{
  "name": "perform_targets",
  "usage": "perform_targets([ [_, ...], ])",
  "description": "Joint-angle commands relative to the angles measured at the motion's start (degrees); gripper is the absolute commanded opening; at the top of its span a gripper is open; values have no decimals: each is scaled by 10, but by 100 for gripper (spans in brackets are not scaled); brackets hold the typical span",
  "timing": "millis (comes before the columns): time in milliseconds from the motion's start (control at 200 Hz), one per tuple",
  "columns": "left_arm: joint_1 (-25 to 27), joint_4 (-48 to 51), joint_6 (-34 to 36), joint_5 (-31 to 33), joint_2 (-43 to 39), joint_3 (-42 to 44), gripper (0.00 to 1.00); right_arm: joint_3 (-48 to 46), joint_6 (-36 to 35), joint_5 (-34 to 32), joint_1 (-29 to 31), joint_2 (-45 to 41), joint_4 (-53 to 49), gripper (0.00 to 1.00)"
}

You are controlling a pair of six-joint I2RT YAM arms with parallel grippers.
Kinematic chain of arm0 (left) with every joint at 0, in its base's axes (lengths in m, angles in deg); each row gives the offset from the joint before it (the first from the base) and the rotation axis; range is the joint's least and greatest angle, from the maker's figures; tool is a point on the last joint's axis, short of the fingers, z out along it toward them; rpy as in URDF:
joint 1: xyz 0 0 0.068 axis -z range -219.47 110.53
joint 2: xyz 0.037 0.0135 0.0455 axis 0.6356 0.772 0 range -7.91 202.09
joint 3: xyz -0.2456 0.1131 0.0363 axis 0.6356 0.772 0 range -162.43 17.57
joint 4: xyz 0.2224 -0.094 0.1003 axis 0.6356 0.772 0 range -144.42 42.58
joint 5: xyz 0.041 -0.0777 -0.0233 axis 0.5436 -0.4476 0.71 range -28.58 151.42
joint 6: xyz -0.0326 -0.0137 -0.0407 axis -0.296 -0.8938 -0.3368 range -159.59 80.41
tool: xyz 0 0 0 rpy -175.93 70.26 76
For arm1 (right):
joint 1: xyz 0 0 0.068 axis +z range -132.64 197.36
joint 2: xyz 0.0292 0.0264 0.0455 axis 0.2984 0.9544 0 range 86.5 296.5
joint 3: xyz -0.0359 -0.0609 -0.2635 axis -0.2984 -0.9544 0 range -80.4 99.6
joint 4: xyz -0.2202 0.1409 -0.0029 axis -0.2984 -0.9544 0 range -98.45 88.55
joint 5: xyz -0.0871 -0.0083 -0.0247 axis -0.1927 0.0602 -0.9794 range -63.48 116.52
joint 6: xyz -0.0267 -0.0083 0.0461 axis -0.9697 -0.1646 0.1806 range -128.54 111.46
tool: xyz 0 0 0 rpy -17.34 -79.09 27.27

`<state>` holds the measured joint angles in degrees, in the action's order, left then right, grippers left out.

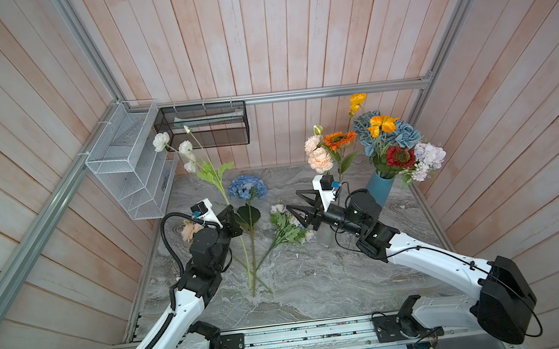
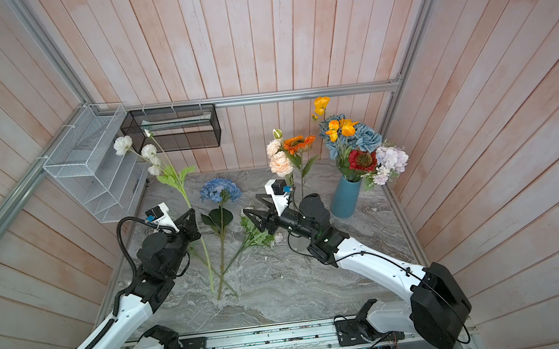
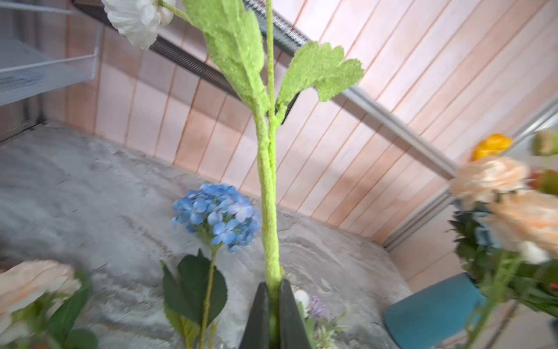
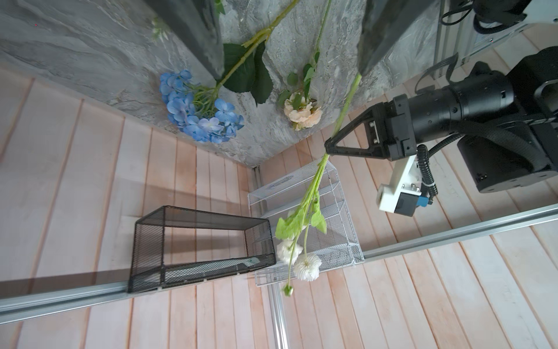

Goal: Arrange the flowers into the vase
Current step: 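Hold the ranunculus upright with the left gripper while the right grasps its stem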

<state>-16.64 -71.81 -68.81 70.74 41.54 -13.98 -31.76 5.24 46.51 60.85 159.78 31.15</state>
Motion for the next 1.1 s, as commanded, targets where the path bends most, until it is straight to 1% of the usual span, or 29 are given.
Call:
perform_targets([
  [0, -1, -101, 35, -101, -16, 18, 0, 29, 9, 48, 16, 27, 9, 69],
  [210, 0, -174, 31, -186, -6, 1, 0, 56, 41, 108, 39, 75, 42, 68],
  [340, 2, -202, 28, -220, 8, -17, 0, 61, 75, 149, 45, 94, 85, 68],
  [445, 7, -224, 27, -234, 24, -24, 0, 62, 97, 168, 50, 107, 115, 68],
  [580, 23, -257, 26, -238, 45, -24, 0, 74, 110, 183, 57, 126, 126, 68],
  [815, 53, -301, 17, -236, 66, -23, 0, 80, 123, 177, 58, 149, 146, 67],
  [915, 62, -308, 8, -240, 70, -23, 0, 84, 121, 169, 57, 156, 142, 63],
  [970, 68, -310, 3, -241, 71, -23, 0, 83, 121, 165, 58, 158, 142, 60],
  [1095, 80, -304, 4, -237, 66, -20, 0, 82, 118, 160, 57, 158, 141, 43],
])
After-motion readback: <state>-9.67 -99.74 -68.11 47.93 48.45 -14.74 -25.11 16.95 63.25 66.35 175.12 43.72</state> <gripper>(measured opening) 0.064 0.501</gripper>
